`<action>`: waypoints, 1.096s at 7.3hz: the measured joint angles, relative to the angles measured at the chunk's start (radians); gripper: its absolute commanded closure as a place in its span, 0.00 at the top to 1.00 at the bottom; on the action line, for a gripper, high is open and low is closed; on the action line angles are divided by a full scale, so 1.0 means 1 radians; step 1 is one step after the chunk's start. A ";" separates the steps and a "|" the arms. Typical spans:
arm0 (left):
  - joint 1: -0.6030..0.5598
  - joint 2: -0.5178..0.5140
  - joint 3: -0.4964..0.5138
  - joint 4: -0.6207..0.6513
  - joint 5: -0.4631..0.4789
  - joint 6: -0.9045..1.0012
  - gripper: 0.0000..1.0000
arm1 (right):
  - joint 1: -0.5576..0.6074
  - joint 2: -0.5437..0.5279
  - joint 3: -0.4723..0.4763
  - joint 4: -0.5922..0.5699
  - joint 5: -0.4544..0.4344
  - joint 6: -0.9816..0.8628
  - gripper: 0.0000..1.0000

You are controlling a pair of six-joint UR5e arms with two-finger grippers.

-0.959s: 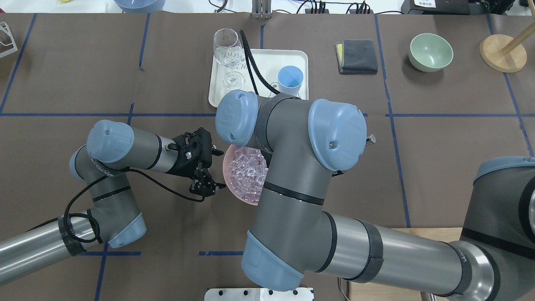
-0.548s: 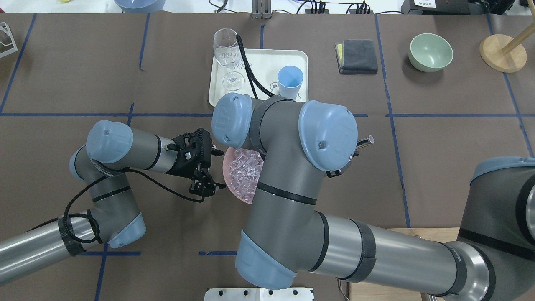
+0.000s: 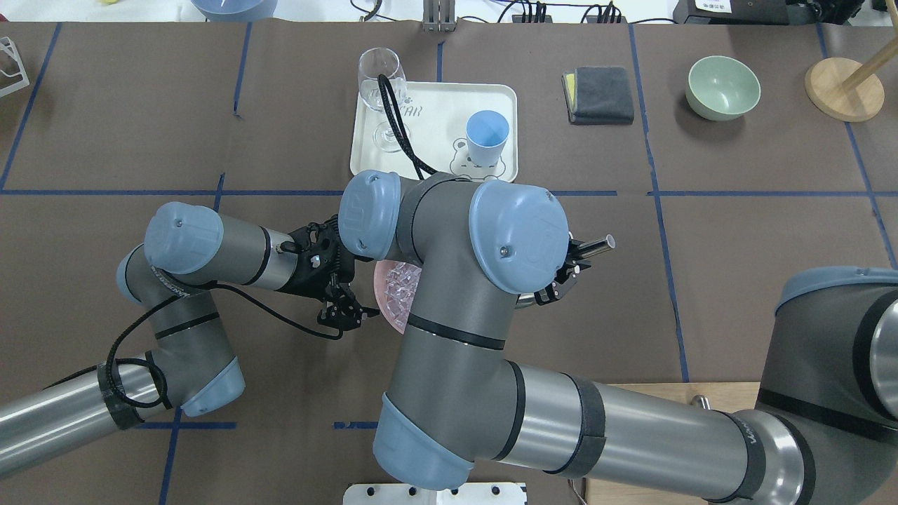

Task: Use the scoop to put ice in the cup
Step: 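Hold the pink bowl rim with the left gripper while the right positions the scoop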

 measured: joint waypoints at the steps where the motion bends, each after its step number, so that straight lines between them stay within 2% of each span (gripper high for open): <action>1: 0.000 0.000 0.000 0.000 0.000 0.000 0.97 | -0.005 0.004 -0.010 0.001 -0.005 0.001 0.00; 8: 0.002 -0.001 0.000 -0.010 0.000 0.000 0.97 | -0.021 0.031 -0.037 0.003 -0.010 0.003 0.00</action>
